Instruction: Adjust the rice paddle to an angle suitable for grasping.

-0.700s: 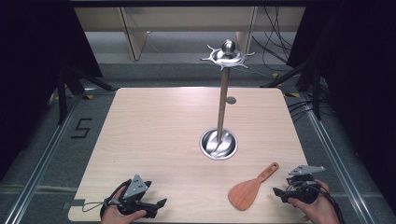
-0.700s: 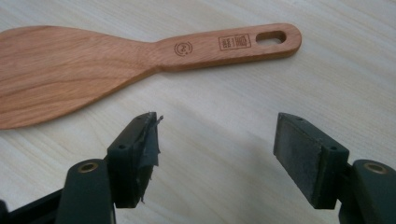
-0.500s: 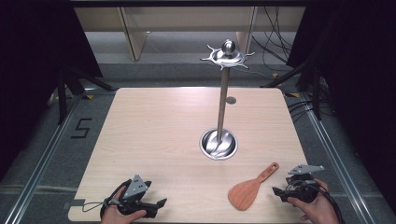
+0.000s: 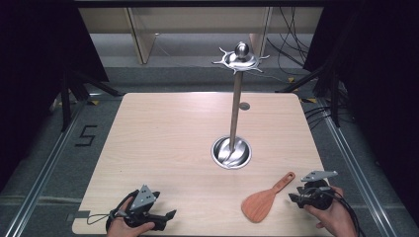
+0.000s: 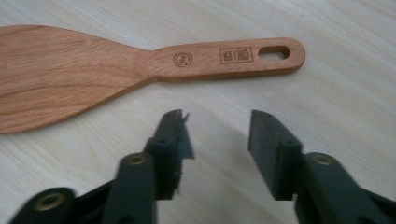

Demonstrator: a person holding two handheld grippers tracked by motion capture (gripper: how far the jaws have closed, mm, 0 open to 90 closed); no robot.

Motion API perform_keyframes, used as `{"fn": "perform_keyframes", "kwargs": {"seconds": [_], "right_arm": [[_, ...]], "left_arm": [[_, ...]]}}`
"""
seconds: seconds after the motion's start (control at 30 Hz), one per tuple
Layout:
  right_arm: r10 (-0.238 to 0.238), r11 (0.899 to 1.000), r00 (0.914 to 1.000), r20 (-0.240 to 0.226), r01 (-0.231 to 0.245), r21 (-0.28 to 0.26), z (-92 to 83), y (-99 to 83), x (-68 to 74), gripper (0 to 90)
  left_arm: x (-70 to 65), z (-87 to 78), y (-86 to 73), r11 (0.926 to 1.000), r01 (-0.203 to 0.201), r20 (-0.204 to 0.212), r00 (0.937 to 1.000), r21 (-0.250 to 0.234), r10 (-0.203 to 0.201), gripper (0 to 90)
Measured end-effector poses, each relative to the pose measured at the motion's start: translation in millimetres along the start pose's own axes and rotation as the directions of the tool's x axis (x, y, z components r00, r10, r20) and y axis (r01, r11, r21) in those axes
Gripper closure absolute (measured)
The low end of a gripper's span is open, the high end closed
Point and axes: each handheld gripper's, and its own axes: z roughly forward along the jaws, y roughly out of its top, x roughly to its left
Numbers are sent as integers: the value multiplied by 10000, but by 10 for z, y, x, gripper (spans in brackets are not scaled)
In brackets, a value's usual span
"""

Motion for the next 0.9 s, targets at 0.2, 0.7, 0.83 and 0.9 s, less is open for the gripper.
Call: {"fn": "perform_keyframes", "kwargs": {"seconds": [0.2,0.7,0.83,0.9], "right_arm": [[-50,9989,10000,15,51,-467,83,40,-63,832],[-606,9961,9980,161,615,-626,361,299,-126,899],[-744,9948,9971,180,755,-681,430,416,-109,898],[-881,9957,9961,78,883,-280,441,486,-96,898]], "left_arm": [[18,-6,5,9996,-246,-56,9997,141,247,159],[19,-7,5,9994,-304,-82,9995,174,306,159],[1,-5,0,10000,-18,-8,10000,74,18,160],[19,-15,3,9993,-279,-120,9995,235,282,159]]}}
